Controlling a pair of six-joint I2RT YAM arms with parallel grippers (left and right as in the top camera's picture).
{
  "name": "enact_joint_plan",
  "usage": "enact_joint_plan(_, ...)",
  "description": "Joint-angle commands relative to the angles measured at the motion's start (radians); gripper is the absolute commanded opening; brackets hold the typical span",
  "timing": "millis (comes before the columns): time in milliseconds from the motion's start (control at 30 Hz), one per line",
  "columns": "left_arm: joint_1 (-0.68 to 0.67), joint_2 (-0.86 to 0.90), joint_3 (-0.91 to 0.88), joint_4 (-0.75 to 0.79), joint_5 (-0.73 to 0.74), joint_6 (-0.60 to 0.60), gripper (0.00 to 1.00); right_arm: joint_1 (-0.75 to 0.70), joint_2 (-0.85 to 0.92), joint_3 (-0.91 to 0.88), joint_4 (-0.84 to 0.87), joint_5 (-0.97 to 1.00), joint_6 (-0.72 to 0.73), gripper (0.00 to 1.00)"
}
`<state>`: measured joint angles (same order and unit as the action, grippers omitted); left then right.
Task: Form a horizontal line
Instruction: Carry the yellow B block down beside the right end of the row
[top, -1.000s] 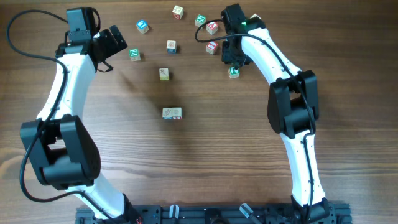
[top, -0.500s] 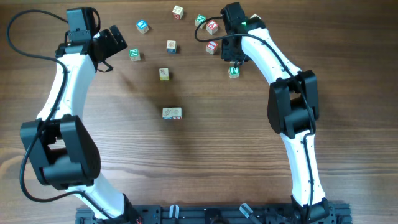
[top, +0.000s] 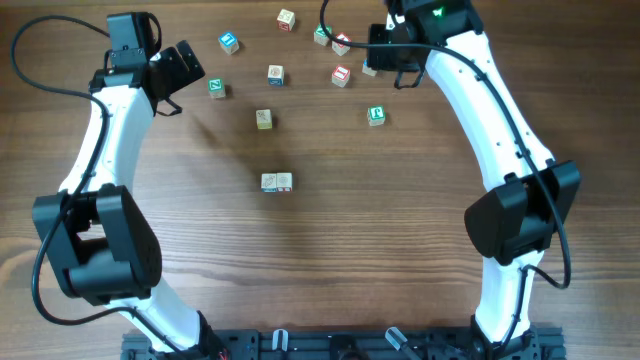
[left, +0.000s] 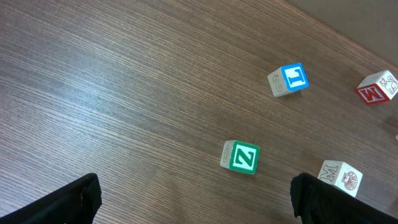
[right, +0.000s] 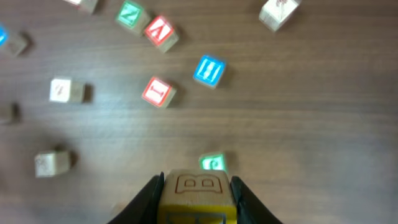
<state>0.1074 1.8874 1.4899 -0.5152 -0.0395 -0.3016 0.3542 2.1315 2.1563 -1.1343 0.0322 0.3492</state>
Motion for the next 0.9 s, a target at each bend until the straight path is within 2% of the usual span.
enact_joint_plan(0, -0.002, -0.002, 0.003, 0.003, 0.002, 0.005, 1.0, 0.009, 0.019, -0.027, -0.077, -0.204, -0.008, 0.26)
enact_joint_plan(33, -0.002, -0.002, 0.003, 0.003, 0.002, 0.005, 1.0, 0.012, 0.02, -0.056, -0.088, -0.243, -0.003, 0.22)
enact_joint_plan(167, -0.002, -0.002, 0.003, 0.003, 0.002, 0.005, 1.0, 0.079, 0.02, -0.261, -0.053, -0.26, 0.084, 0.22)
enact_joint_plan(233, -0.002, -0.002, 0.003, 0.003, 0.002, 0.005, 1.0, 0.142, 0.02, -0.394, 0.021, -0.282, 0.133, 0.24)
enact_joint_plan(367, -0.002, -0.002, 0.003, 0.003, 0.002, 0.005, 1.0, 0.247, 0.02, -0.524, 0.139, -0.282, 0.186, 0.24)
enact_joint_plan(533, -0.002, -0.002, 0.003, 0.003, 0.002, 0.005, 1.0, 0.315, 0.021, -0.529, 0.209, -0.281, 0.228, 0.24)
enact_joint_plan(567, -0.002, -0.002, 0.003, 0.003, 0.001, 0.005, 1.0, 0.322, 0.021, -0.529, 0.219, -0.281, 0.227, 0.33)
enact_joint_plan(667, -0.002, -0.002, 0.003, 0.003, 0.002, 0.005, 1.0, 0.323, 0.021, -0.529, 0.219, -0.277, 0.23, 0.41)
enact_joint_plan(867, -0.002, -0.002, 0.003, 0.003, 0.001, 0.005, 1.0, 0.323, 0.021, -0.529, 0.245, -0.205, 0.309, 0.43)
